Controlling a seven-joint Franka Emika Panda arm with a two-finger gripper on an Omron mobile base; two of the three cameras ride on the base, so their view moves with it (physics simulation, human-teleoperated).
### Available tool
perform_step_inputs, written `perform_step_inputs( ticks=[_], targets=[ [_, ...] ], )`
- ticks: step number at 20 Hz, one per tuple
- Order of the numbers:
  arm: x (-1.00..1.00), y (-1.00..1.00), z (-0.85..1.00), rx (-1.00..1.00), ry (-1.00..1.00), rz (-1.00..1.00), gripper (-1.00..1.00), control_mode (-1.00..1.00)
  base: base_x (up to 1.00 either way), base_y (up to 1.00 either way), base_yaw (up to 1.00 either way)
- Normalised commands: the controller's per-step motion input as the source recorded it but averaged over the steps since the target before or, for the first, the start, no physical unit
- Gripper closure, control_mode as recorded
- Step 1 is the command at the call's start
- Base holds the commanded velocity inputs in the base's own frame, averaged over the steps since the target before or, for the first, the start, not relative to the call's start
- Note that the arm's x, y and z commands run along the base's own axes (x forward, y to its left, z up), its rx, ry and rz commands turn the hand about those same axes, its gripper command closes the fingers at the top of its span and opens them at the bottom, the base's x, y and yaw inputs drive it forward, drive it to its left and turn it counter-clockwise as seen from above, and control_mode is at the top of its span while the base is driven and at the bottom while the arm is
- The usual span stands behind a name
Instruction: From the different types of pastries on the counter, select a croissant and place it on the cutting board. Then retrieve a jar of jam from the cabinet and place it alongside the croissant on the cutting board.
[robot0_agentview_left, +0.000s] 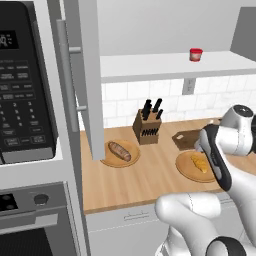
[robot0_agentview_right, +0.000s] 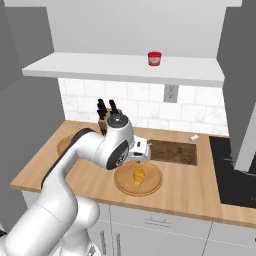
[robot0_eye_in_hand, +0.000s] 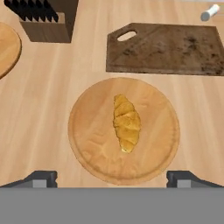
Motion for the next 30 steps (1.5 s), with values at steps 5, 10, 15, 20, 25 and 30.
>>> perform_step_inputs(
  ticks=[5,10,15,20,25,30],
  targets=[
    [0.20,-0.01,-0.37,0.00,0.04,-0.09,-1.00,-1.00,0.00,0.00,0.00],
    [0.32,-0.11,-0.32,0.00,0.00,-0.01,-1.00,-1.00,0.00,0.00,0.00],
    [0.09,-0.12,-0.22,0.00,0.00,0.00,-1.00,-1.00,0.00,0.00,0.00],
    [0.00,0.00,-0.28,0.00,0.00,0.00,-1.00,-1.00,0.00,0.00,0.00],
    [0.08,0.00,-0.32,0.00,0.00,0.00,-1.00,-1.00,0.00,0.00,0.00],
    [0.23,0.00,-0.26,0.00,0.00,0.00,-1.00,-1.00,0.00,0.00,0.00]
  ],
)
